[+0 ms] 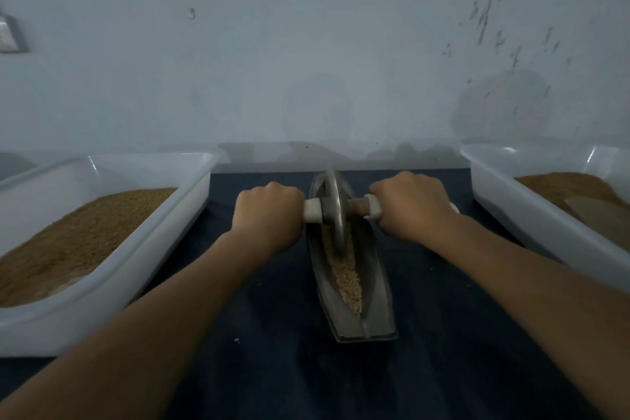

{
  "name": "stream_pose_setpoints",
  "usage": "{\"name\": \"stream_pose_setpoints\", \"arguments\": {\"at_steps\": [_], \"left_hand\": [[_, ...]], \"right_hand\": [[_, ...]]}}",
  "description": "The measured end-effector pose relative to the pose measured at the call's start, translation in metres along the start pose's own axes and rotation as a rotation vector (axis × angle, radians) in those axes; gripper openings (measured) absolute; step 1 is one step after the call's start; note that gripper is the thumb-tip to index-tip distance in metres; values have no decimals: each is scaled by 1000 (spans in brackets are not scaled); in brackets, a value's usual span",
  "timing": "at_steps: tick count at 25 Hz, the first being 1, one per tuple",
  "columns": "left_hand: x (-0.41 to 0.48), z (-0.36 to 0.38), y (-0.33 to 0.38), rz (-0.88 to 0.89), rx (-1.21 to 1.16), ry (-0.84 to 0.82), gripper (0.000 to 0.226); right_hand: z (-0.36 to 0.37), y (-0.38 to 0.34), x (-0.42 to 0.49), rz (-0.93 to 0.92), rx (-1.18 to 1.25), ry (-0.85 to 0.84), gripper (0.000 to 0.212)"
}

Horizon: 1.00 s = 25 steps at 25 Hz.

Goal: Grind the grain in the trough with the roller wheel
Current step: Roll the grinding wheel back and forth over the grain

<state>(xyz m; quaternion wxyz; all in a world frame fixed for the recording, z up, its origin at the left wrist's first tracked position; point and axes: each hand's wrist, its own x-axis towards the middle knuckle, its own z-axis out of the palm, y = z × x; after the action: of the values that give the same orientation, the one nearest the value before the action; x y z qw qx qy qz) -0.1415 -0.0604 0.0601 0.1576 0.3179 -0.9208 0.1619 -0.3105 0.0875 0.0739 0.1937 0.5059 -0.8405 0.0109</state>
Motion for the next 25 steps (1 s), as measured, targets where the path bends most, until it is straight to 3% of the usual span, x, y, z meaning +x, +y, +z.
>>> {"name": "stream_pose_setpoints", "arguments": {"at_steps": [1,3,5,7,10,14,15,17,19,21,25], "left_hand": [[-14,1,-3,31,-14,41,10],[-46,-2,-9,141,22,191,37],[-57,-12,-14,195,38,283,49],[-53,-5,-9,139,50,209,41],[-10,3,3,10,57,96,4],[25,-18,12,66,123,-2,14],[16,-17,10,90,111,5,12],[-22,-9,0,138,59,96,12],[-56,-8,-9,209,40,220,45],[-53,-8,-10,182,51,286,55],[1,0,2,17,43,95,3]], "right_hand": [[1,4,-12,-34,-9,23,20],[0,9,-44,-130,-116,232,31],[-5,13,-60,-194,-148,437,38],[-2,10,-55,-164,-148,377,39],[11,-1,-15,4,-43,188,23],[16,5,2,113,159,-50,13],[17,9,-8,79,125,-27,17],[18,12,-36,-83,-77,210,29],[7,14,-55,-175,-172,429,36],[4,15,-52,-183,-141,370,39],[12,1,-4,31,-6,124,16]]}}
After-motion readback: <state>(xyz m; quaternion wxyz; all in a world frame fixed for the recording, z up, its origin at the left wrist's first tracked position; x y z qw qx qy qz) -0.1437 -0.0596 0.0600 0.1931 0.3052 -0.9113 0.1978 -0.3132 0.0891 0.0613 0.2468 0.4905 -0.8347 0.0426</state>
